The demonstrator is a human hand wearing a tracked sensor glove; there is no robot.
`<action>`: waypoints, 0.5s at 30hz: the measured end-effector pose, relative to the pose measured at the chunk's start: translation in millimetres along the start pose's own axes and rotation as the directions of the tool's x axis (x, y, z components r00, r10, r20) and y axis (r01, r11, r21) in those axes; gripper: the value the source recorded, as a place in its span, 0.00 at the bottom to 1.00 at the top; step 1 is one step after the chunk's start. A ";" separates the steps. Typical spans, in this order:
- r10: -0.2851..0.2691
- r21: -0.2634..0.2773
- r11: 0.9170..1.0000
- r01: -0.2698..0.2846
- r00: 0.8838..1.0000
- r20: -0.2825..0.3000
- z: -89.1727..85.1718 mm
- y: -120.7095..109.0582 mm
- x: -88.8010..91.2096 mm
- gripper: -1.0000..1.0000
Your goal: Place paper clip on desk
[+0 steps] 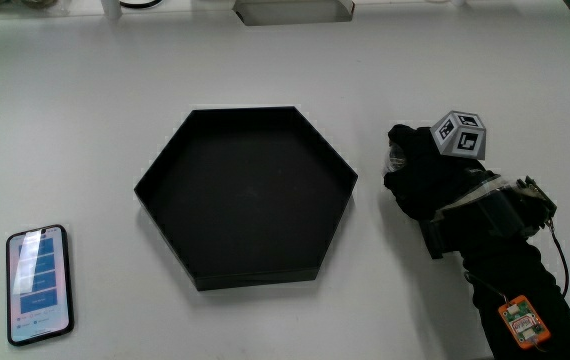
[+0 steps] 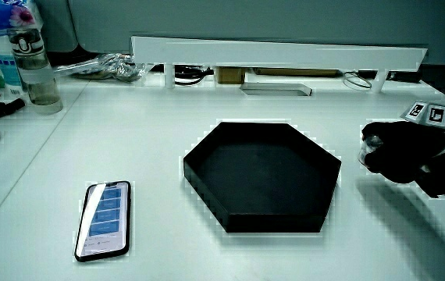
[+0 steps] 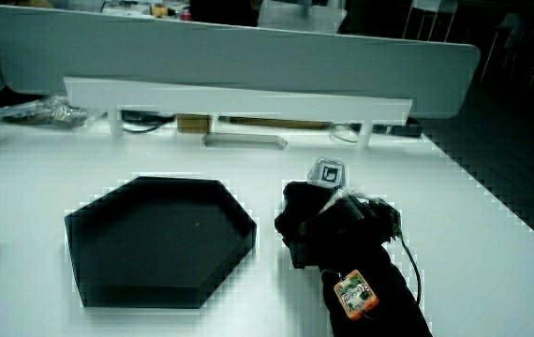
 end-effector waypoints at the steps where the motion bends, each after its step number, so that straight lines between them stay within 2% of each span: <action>1: -0.026 -0.003 1.000 0.026 1.000 0.004 -2.4 3.1 3.8 0.50; 7: -0.048 -0.045 0.998 0.047 0.999 -0.015 -13.2 8.0 16.3 0.50; 8: -0.062 -0.030 0.998 0.062 0.998 -0.004 -15.6 9.1 18.3 0.50; 9: -0.054 -0.048 0.997 0.054 0.999 -0.004 -17.1 8.7 18.3 0.50; 15: -0.075 -0.051 0.996 0.074 0.997 -0.006 -26.0 11.2 22.8 0.50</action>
